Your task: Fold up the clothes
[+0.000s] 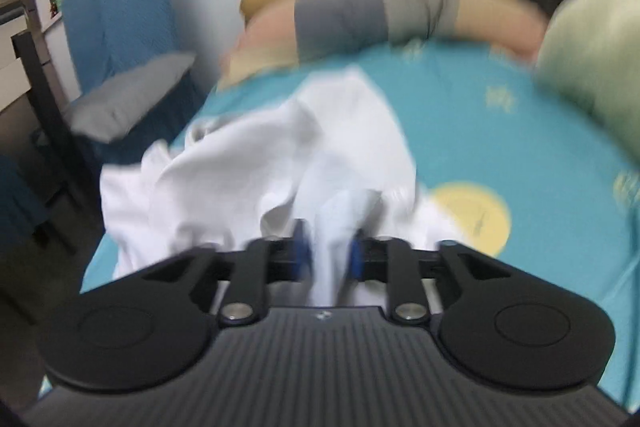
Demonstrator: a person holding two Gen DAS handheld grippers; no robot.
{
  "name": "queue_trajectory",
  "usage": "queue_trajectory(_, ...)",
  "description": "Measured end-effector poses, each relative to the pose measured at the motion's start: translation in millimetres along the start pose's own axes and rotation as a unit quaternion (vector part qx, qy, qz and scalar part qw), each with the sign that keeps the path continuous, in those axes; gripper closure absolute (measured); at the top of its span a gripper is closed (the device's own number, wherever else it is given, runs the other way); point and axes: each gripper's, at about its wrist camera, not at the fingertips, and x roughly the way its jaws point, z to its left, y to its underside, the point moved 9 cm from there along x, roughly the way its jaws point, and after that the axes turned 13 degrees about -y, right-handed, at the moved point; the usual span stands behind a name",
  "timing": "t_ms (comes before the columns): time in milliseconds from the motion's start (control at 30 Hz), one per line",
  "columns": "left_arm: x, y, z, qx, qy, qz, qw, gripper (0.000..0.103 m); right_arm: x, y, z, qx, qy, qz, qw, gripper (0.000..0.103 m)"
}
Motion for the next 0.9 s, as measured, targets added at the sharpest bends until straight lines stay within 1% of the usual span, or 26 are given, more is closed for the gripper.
queue_trajectory(33,2,1,-3,0.007,0.000,0.001,1.0000,0.008,-5,1,3,-0.007,-0.019,0.000,1.000,0.036)
queue_trajectory(100,6,4,-9,0.017,0.001,0.002,0.9998,0.008,-21,1,14,-0.024,-0.052,-0.003,0.998,0.024)
queue_trajectory(133,8,5,-12,0.022,0.002,0.003,0.9998,0.008,-29,0,21,-0.034,-0.065,-0.005,0.997,0.022)
queue_trajectory(267,4,6,-24,0.045,0.011,-0.006,0.9989,0.008,-66,-20,38,-0.046,-0.103,-0.009,0.994,0.022)
queue_trajectory(333,-3,7,-30,0.057,0.017,-0.013,0.9981,0.008,-89,-28,46,-0.047,-0.120,-0.010,0.992,0.022)
queue_trajectory(400,-14,6,-34,0.066,0.026,-0.017,0.9973,0.008,-126,-27,42,-0.040,-0.131,-0.010,0.991,0.022)
queue_trajectory(533,-42,4,-40,0.073,0.060,-0.004,0.9955,0.013,-201,-24,35,-0.027,-0.153,-0.010,0.988,0.022)
queue_trajectory(567,-51,2,-39,0.069,0.071,0.006,0.9951,0.013,-220,-22,33,-0.024,-0.158,-0.010,0.987,0.022)
queue_trajectory(700,-84,-15,-24,0.051,0.120,0.048,0.9903,0.013,-285,0,13,-0.003,-0.174,-0.005,0.985,0.022)
queue_trajectory(767,-101,-25,-15,0.044,0.145,0.067,0.9861,0.017,-310,10,5,0.002,-0.182,-0.002,0.983,0.022)
queue_trajectory(800,-109,-33,-6,0.044,0.145,0.064,0.9863,0.018,-319,15,2,0.001,-0.181,0.001,0.983,0.022)
queue_trajectory(867,-122,-52,17,0.045,0.134,0.047,0.9889,0.018,-336,26,-3,0.000,-0.180,0.007,0.984,0.022)
queue_trajectory(900,-126,-62,32,0.037,0.129,0.043,0.9901,0.018,-342,30,-5,0.000,-0.179,0.011,0.984,0.022)
